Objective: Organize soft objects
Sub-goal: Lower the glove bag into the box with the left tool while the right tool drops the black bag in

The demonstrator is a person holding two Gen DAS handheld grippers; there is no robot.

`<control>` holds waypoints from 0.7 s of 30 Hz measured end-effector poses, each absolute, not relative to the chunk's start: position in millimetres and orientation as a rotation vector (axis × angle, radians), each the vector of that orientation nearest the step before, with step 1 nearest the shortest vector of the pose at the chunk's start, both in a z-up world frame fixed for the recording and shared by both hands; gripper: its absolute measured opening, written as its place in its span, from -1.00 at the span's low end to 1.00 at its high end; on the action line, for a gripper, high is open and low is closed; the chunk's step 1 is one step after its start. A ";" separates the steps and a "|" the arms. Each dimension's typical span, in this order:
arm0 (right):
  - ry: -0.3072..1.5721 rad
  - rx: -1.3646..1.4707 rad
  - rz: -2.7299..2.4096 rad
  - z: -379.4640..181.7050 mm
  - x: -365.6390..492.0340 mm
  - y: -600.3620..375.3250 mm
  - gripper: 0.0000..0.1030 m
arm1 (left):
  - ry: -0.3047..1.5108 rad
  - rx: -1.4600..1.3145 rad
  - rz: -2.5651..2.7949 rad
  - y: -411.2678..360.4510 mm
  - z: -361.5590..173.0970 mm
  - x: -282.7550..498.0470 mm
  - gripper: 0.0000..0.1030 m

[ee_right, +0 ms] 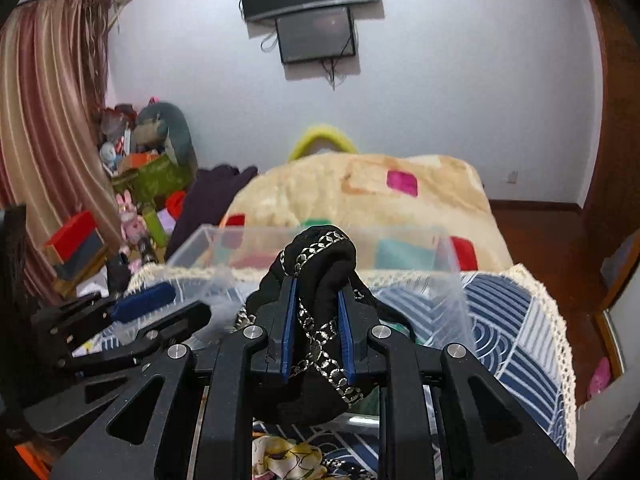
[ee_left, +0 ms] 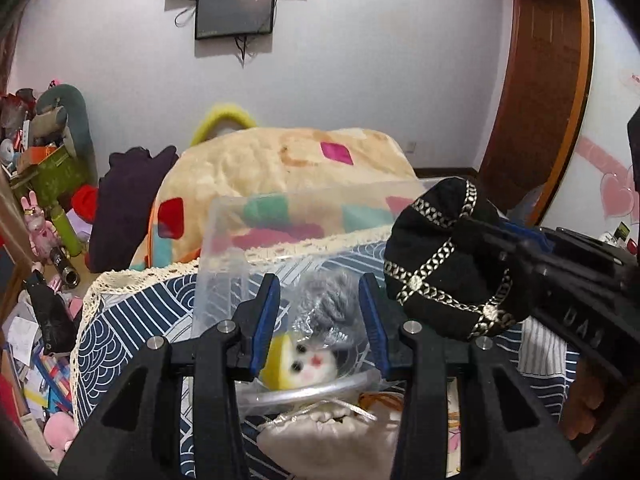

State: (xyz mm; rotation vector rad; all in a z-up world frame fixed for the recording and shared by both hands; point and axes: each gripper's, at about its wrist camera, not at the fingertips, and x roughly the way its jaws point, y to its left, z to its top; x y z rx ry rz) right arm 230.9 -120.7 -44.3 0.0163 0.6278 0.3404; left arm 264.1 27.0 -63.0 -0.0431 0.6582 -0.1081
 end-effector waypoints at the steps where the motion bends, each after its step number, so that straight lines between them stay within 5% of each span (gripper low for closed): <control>1: 0.634 0.008 0.339 -46.4 231.6 -119.7 -0.66 | 0.668 -0.042 -0.107 27.0 -64.9 266.5 -0.21; 8: 0.682 -0.006 0.361 -53.3 235.8 -120.5 -0.66 | 0.687 -0.069 -0.119 30.0 -69.5 272.7 -0.21; 17: 0.666 -0.016 0.349 -42.3 226.3 -127.6 -0.39 | 0.628 -0.022 -0.136 20.9 -49.2 250.2 -0.18; 21: 0.613 -0.023 0.349 -28.3 209.7 -131.8 -0.16 | 0.609 -0.008 -0.135 16.3 -36.7 238.5 0.07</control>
